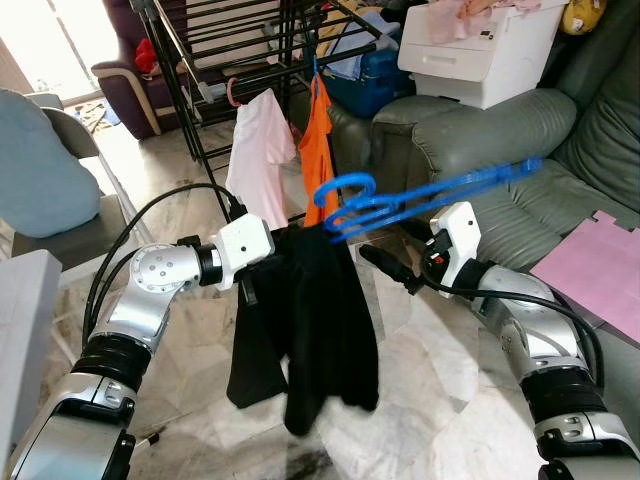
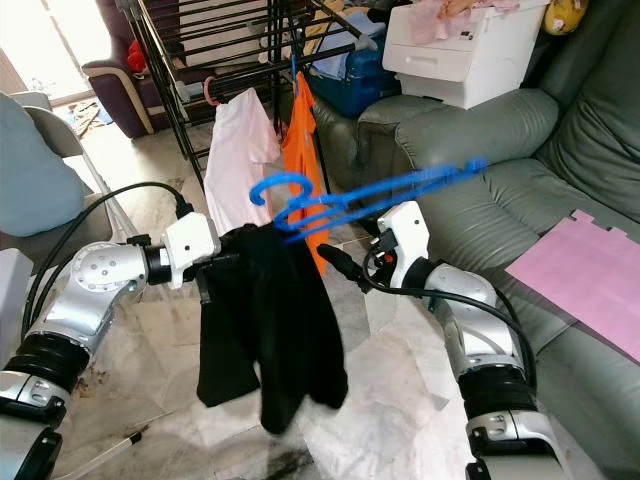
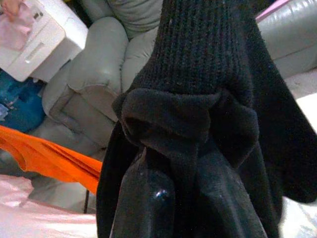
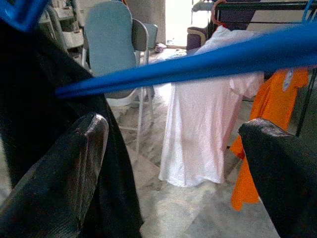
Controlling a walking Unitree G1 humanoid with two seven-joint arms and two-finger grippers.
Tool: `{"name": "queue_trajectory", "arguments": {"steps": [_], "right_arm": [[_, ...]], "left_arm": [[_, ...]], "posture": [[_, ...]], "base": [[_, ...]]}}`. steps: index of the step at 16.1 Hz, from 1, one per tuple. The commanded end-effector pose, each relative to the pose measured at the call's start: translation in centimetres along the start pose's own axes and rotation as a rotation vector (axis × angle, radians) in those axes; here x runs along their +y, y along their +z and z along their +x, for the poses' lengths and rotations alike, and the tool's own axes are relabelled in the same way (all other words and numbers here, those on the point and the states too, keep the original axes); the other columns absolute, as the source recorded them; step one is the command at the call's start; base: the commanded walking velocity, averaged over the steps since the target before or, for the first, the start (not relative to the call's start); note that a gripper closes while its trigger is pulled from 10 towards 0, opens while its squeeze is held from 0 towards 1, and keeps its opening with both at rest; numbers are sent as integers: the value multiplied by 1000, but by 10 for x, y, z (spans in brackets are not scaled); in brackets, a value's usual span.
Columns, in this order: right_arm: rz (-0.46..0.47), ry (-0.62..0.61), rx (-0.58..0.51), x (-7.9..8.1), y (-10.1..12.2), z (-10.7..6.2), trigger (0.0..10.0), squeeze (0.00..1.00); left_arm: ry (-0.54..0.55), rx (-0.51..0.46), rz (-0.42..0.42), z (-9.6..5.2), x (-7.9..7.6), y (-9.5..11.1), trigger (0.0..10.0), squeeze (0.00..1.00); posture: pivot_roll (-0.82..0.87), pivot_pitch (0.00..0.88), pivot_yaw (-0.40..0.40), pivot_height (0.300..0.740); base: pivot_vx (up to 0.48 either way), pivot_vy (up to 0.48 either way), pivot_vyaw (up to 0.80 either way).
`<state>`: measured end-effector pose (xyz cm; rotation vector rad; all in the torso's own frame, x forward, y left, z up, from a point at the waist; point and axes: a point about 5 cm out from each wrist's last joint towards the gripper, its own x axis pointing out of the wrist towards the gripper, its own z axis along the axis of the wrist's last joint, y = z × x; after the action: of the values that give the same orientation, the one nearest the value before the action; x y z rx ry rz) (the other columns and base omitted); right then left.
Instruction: Hang hanger
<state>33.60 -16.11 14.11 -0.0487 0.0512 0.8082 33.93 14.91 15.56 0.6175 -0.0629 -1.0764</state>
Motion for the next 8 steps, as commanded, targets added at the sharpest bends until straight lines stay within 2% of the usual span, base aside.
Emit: {"name": "queue_trajectory", "arguments": {"steps": [1,5,8], "right_arm": [[0,32,-24,3,7,2,10000,0],[-19,68,32,13,-7,1,10000,0],[-58,8,58,6,-11,1,10000,0]], "left_arm": [[36,-7,29,-6,8,4,0,0],[29,-172,-5,-1,14,35,0,0],[-60,-310,-42,-3,10,66,0,0]], "posture": [[-137,0,72,740],[-132,0,68,740],[-128,0,66,740]], "base": [[0,0,0],[0,0,0],[0,0,0]]}}
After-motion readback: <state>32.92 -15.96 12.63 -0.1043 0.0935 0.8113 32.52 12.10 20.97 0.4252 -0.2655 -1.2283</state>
